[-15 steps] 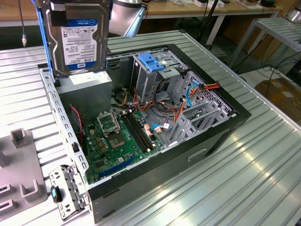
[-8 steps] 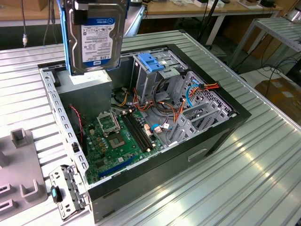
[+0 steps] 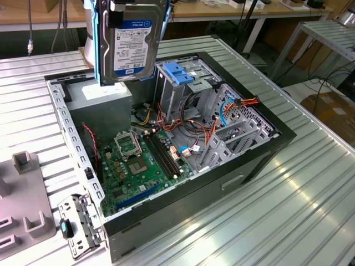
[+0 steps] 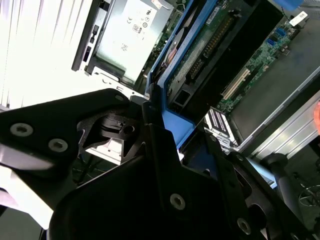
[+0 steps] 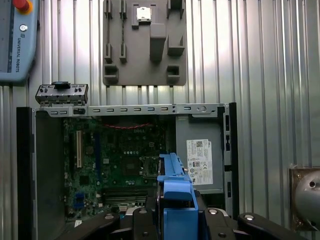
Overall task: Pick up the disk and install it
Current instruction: 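Insert the disk into the insertion slot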
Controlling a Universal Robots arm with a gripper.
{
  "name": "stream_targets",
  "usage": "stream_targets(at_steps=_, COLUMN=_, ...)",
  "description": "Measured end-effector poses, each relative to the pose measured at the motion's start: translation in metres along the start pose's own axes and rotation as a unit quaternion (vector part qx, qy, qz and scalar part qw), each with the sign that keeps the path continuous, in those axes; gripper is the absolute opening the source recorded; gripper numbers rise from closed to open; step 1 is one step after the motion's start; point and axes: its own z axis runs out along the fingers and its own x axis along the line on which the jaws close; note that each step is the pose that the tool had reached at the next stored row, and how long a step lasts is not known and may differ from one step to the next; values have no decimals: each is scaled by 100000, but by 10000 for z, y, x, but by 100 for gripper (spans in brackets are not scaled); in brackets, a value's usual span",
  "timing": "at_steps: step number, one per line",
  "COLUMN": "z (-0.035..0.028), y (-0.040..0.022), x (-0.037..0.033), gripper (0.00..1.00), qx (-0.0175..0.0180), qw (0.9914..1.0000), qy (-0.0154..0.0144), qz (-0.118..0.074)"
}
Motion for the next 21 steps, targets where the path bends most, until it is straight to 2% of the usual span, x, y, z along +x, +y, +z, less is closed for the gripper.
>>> stream_targets(at_steps=21, z=0, y=-3, x=84, gripper=37, qx=-1, qw=100000, qy=0, qz=-2)
